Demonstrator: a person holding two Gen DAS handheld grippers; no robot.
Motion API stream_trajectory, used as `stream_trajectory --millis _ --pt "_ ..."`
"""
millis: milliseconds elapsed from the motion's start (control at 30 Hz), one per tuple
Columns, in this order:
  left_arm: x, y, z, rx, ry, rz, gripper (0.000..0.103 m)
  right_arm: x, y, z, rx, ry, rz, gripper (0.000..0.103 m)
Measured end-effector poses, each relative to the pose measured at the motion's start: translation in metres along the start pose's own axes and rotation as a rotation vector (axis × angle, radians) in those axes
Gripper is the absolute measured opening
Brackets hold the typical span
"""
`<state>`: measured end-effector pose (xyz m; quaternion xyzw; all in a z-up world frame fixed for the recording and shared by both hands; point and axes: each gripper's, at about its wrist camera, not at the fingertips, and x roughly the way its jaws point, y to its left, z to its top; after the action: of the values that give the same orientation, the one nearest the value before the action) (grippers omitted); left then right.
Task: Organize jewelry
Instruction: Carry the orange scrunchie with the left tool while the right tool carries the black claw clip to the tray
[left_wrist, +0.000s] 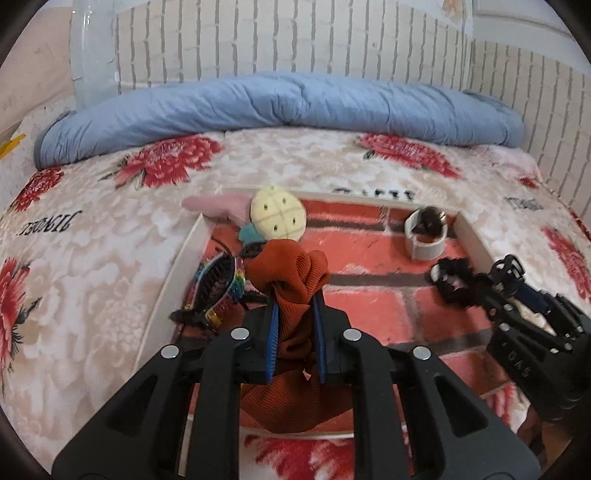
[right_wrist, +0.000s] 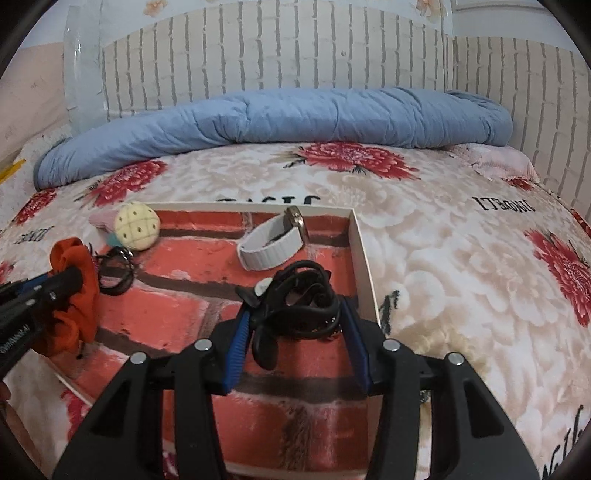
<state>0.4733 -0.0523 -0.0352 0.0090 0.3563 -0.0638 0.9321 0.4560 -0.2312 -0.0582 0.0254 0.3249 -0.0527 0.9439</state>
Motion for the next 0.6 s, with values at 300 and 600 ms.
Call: stream_trajectory --millis 300,600 --pt "0.024 0.002 -0.010 0.034 0.041 0.044 0.017 0.012 -0.006 -0.004 0.023 0.023 -0.005 0.047" --pt "0.032 0.010 -0.015 0.015 0.042 0.047 0.030 0.020 -0.004 -0.004 0.018 0.047 -0.012 0.047"
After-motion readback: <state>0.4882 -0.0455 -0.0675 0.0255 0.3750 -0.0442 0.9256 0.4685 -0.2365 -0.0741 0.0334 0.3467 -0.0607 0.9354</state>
